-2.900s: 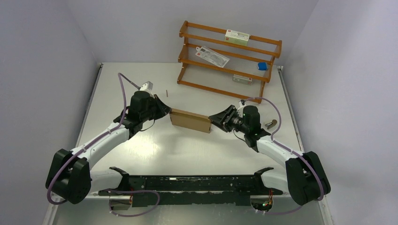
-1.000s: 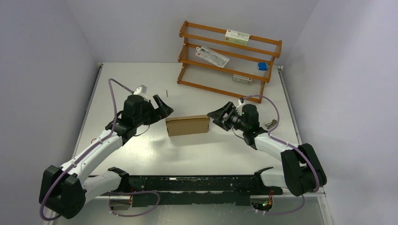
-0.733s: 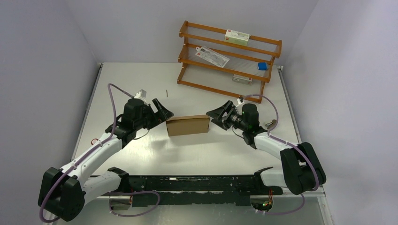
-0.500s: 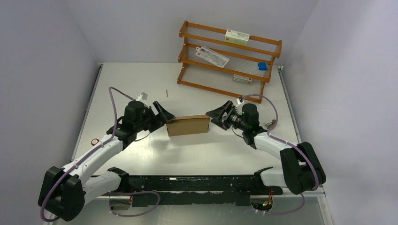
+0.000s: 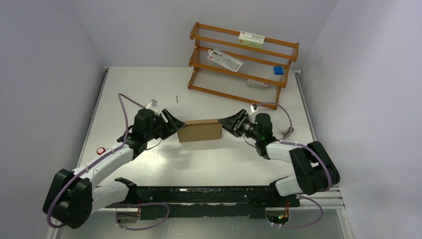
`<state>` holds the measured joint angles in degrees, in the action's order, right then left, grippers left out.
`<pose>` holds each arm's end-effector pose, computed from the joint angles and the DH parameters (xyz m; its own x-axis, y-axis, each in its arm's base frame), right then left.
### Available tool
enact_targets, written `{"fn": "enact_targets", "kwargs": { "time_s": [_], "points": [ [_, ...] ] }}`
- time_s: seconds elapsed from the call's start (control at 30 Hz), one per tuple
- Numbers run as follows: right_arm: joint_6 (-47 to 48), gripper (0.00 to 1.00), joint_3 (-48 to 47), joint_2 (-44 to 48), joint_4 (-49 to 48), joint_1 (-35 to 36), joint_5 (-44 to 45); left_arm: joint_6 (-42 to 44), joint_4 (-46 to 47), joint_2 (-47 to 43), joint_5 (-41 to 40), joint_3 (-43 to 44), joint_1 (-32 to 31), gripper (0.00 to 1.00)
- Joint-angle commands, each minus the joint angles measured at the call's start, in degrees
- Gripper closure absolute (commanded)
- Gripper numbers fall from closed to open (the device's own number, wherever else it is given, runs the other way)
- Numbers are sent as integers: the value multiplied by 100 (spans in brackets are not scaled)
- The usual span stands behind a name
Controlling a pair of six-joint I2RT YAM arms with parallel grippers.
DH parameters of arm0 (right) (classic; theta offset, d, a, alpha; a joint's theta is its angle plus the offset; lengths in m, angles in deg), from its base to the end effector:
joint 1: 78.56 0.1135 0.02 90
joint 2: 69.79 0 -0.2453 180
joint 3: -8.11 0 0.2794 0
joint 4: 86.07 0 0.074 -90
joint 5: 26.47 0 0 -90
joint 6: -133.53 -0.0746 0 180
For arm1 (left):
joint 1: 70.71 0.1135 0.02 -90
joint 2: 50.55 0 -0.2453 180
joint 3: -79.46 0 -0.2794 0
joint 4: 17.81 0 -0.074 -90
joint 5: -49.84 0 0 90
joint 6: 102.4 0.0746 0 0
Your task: Fold the paper box
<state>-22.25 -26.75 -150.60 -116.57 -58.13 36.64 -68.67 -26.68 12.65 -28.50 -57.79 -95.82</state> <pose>0.2792 0.1400 0.1174 -0.7589 0.5853 -0.2855 -0.0676 0.3652 0.9284 0.2647 -0.1407 0.1628 -0.7246 -0.5599 -0.4018 -0.0494 0.6237 -0.7801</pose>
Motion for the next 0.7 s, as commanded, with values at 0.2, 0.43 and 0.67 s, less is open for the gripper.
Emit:
{"fn": "enact_targets", "kwargs": {
  "time_s": [0.2,0.43,0.67],
  "points": [
    [30,57,407,-400,-431,217,-504,86,601,115,155,-618,-38,44],
    [-221,68,639,-897,-1156,191,-735,-186,1202,-38,565,-1131,363,44],
    [-89,72,505,-909,-919,190,-678,-519,1912,-59,1124,-1188,664,26]
  ]
}}
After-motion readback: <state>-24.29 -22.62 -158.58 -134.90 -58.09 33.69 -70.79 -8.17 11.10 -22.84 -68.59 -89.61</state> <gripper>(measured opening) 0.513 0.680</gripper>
